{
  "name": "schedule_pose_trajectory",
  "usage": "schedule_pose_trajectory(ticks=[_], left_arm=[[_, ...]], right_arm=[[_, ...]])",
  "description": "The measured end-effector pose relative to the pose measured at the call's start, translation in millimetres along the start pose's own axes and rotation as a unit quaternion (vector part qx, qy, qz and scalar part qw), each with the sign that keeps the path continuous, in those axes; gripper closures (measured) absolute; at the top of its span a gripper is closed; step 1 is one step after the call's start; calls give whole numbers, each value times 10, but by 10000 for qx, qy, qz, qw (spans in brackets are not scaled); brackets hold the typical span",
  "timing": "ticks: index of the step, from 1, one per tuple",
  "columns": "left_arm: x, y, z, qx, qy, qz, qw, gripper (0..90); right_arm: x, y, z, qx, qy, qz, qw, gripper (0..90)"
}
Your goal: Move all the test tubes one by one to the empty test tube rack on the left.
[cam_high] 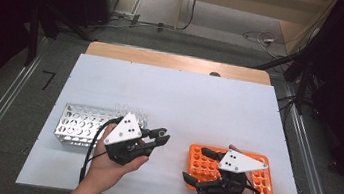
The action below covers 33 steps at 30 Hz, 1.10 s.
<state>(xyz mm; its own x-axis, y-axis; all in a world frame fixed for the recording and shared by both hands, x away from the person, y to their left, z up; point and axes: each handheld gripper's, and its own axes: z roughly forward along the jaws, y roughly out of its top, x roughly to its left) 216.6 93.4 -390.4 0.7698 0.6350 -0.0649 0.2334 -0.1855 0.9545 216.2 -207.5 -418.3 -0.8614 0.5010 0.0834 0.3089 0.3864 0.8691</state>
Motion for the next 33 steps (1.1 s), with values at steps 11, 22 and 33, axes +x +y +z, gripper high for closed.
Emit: schedule_pose_trajectory(ticks=[11,22,33], left_arm=[[303,8,-226,-113,507,-170,9985,764],[547,-49,-345,-109,921,-342,9951,764],[769,-74,-451,-139,1309,-404,9905,764]], right_arm=[[-178,-72,-107,-50,-287,184,9994,59],[-403,-157,-274,-148,-584,385,9974,59],[-595,-229,-414,-208,-829,549,9948,59]])
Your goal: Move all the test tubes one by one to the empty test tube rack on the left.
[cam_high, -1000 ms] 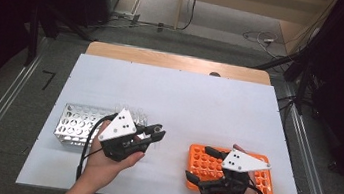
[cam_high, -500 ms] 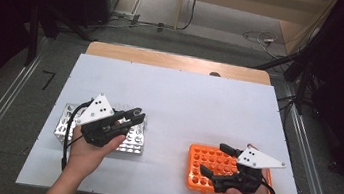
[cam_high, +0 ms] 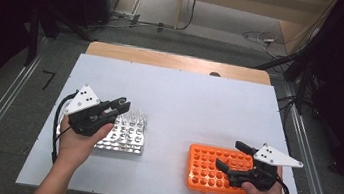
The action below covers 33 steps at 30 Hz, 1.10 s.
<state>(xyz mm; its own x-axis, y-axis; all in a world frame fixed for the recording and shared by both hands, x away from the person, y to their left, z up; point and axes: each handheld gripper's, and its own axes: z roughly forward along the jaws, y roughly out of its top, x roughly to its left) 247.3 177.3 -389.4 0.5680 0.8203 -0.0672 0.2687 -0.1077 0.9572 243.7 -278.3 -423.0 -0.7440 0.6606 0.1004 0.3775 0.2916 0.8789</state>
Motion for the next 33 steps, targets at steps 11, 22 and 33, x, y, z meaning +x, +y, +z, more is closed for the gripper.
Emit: schedule_pose_trajectory(ticks=[11,22,33], left_arm=[[244,-7,-31,-82,321,-179,9993,764],[385,-52,-83,-110,682,-206,9974,764],[458,-221,53,62,820,-305,9961,763]], right_arm=[[-132,-39,-73,-46,-145,99,9998,59],[-188,-41,-127,-107,-213,148,9996,59],[-205,-49,-129,-96,-238,183,9995,59]])
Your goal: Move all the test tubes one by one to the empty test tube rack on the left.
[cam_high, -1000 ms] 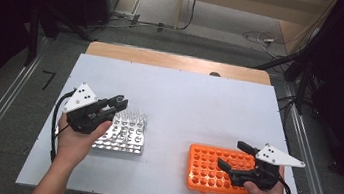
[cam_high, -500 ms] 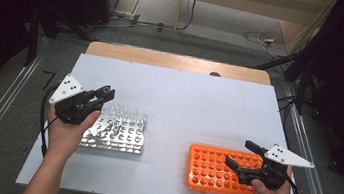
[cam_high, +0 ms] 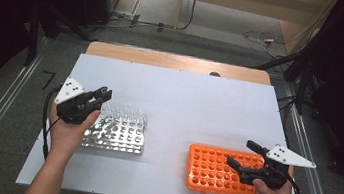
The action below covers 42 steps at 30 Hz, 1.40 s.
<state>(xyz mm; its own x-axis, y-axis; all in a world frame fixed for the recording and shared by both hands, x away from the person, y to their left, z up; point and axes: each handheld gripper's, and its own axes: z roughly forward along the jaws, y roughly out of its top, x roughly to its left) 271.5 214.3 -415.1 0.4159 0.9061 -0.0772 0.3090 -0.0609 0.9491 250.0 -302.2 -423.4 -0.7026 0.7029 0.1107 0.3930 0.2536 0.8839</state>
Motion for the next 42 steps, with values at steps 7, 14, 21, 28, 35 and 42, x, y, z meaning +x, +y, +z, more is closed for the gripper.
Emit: schedule_pose_trajectory(ticks=[7,14,21,28,35,42], left_arm=[[6,-72,53,139,-11,16,9999,763],[-24,-150,113,318,11,115,9994,763],[-11,-193,118,479,-9,123,9988,762],[-17,-199,148,844,2,143,9963,759],[-14,-200,166,1106,15,122,9938,757],[-26,-203,181,1226,40,155,9923,754]], right_arm=[[-8,-9,8,4,2,3,10000,59],[-4,-13,13,22,7,-18,10000,59],[-4,-15,11,25,2,-36,10000,59],[4,-17,13,42,-1,-34,10000,59],[3,-18,13,39,-2,-36,10000,59],[3,-21,18,51,9,-38,10000,59]])
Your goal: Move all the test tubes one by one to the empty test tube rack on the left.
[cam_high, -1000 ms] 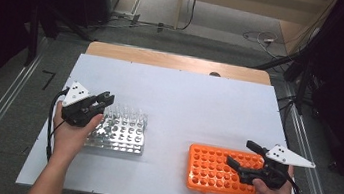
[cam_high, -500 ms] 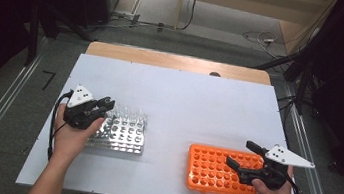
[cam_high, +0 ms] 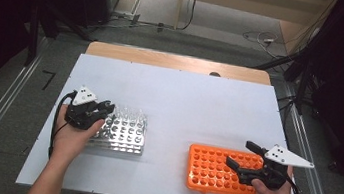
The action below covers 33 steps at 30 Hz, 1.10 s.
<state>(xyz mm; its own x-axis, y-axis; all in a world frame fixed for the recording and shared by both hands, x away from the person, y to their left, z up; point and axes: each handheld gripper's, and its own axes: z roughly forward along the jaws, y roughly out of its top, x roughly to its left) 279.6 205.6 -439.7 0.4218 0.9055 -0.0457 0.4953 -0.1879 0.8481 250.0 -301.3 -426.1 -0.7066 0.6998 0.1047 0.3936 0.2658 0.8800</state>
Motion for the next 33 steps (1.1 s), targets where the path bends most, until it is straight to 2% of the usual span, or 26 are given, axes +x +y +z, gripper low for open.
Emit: schedule_pose_trajectory(ticks=[5,9,13,19,27,33], left_arm=[[8,0,12,68,-79,-31,9999,751],[10,0,12,88,-61,-32,9999,745],[21,2,0,57,-29,-72,10000,687],[42,-4,-55,-159,-39,-140,9998,565],[32,-6,-95,-284,-162,-104,9994,470],[27,-8,-131,-388,-239,-139,9989,345]], right_arm=[[0,0,-1,-1,-5,5,10000,59],[1,-1,3,5,-5,-4,10000,59],[2,-1,4,5,-1,-8,10000,59],[-8,-3,4,-6,-7,-5,10000,59],[-18,-3,-4,-5,-25,9,10000,59],[-21,-2,-7,-11,-30,8,10000,59]])
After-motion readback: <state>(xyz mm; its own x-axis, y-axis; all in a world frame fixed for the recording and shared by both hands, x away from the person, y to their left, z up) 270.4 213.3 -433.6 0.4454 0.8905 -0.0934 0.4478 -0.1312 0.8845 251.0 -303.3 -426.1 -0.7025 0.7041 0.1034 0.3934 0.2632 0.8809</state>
